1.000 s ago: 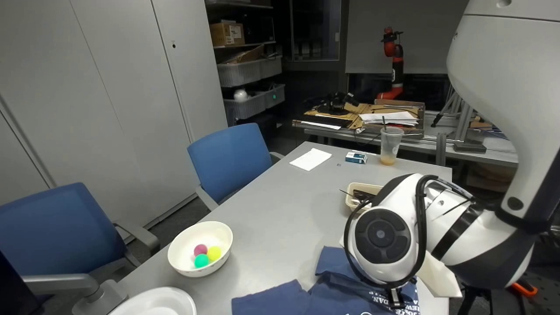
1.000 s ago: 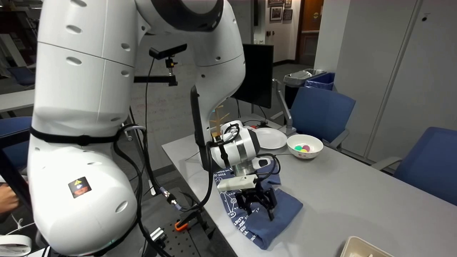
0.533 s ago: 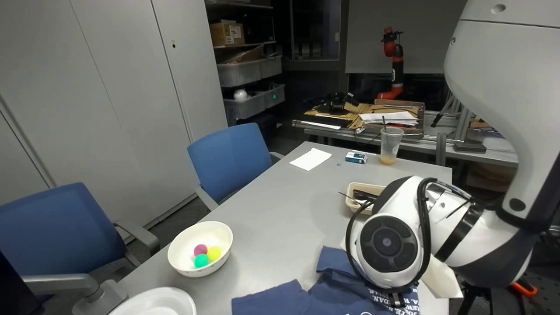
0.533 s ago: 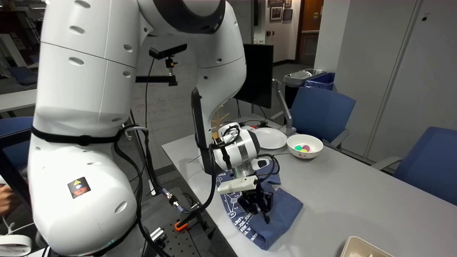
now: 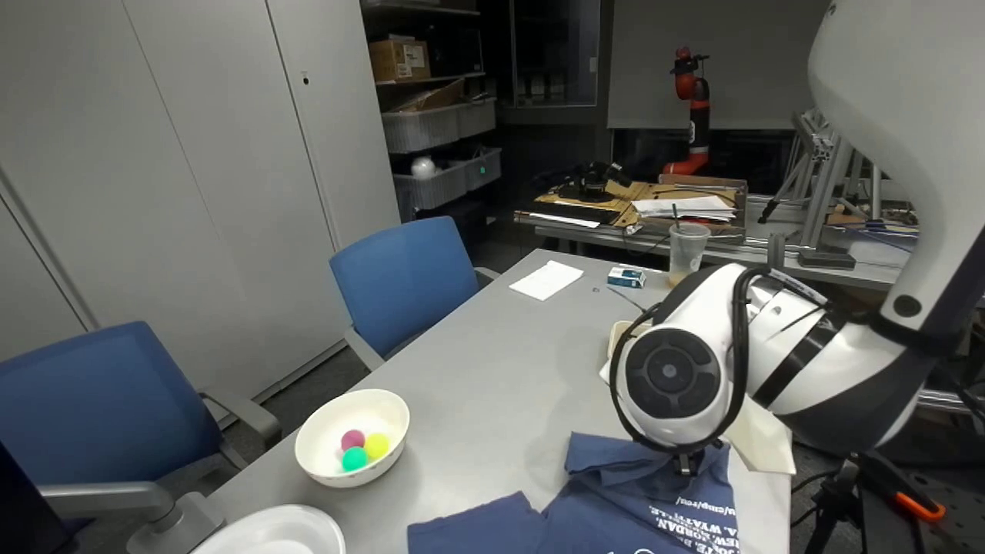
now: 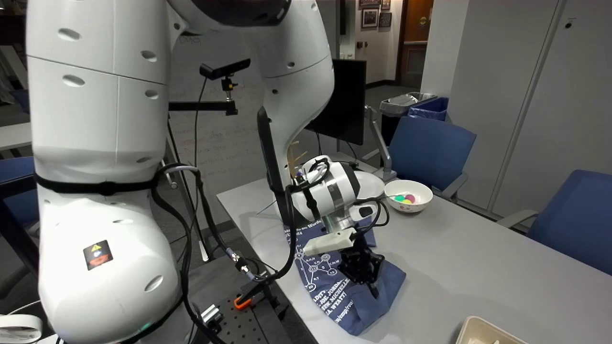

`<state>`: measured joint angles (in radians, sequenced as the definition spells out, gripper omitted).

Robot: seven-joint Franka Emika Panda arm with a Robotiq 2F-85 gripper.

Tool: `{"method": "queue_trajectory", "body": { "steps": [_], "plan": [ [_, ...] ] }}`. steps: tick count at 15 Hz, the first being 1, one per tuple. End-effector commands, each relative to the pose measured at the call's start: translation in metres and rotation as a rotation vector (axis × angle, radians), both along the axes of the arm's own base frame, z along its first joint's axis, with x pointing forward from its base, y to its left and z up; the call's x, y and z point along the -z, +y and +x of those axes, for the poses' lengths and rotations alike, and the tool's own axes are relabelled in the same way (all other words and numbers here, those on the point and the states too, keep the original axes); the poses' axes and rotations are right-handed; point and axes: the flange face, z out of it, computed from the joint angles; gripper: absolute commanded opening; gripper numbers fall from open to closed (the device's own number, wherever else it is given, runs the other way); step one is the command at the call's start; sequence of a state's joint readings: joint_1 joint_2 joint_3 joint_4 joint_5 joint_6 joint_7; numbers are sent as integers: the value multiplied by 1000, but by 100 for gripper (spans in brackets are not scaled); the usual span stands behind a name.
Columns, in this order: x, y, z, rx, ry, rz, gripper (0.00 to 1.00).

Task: Unfold the shirt on the table.

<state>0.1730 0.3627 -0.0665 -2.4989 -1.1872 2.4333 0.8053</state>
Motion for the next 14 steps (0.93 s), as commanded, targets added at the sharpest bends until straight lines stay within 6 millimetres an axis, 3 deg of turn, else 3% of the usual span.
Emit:
{"method": "queue_trajectory", "body": {
  "steps": [1,8,10,14],
  "plan": [
    [-32,-31,-12,135,-63,-43,1],
    [-43,-67,-48,404,-16,-49,1],
    [-44,-69,-54,452,-5,-43,31],
    [-46,-64,-56,494,8,-6,61]
  ]
}}
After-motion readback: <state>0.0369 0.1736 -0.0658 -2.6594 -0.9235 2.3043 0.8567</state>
